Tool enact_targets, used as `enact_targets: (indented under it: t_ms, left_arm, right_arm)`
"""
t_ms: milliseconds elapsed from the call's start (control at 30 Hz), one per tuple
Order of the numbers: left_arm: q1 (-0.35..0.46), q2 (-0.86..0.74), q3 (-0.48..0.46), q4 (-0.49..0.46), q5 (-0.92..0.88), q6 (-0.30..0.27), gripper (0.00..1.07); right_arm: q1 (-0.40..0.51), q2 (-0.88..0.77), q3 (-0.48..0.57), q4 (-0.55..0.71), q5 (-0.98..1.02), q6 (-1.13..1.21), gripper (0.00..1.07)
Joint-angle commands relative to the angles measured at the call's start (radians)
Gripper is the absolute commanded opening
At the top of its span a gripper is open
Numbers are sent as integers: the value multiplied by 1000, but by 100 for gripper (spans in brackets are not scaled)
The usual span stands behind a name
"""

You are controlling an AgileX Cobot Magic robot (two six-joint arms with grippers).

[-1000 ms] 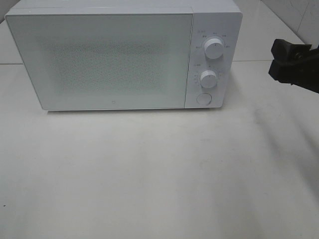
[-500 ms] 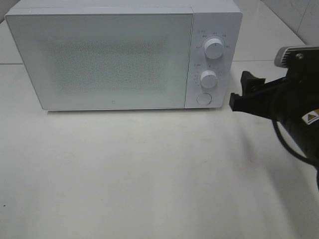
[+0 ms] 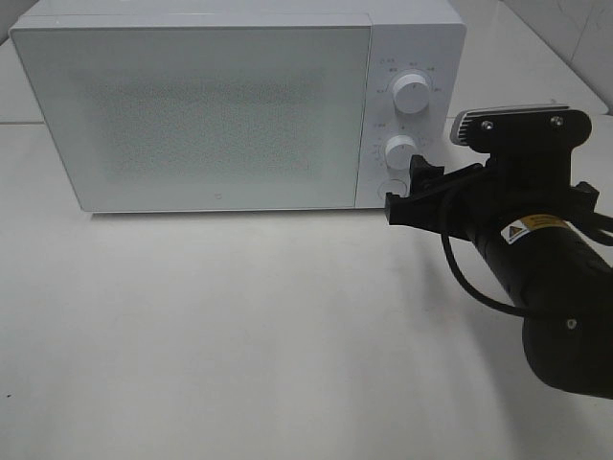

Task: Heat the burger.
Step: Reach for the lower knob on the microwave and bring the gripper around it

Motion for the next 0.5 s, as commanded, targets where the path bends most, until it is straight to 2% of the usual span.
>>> enact_targets:
  t_ms: [33, 133, 500]
  left_arm:
    - [2, -25, 3, -2, -9, -3, 98]
    - [2, -25, 3, -2, -9, -3, 98]
    - [2, -25, 3, -2, -9, -3, 98]
  right_arm:
    - [2, 14, -9, 3, -86, 41, 75]
    - [-3, 31, -17, 3, -90, 61, 75]
    - [-51, 178, -149, -35, -82, 49, 75]
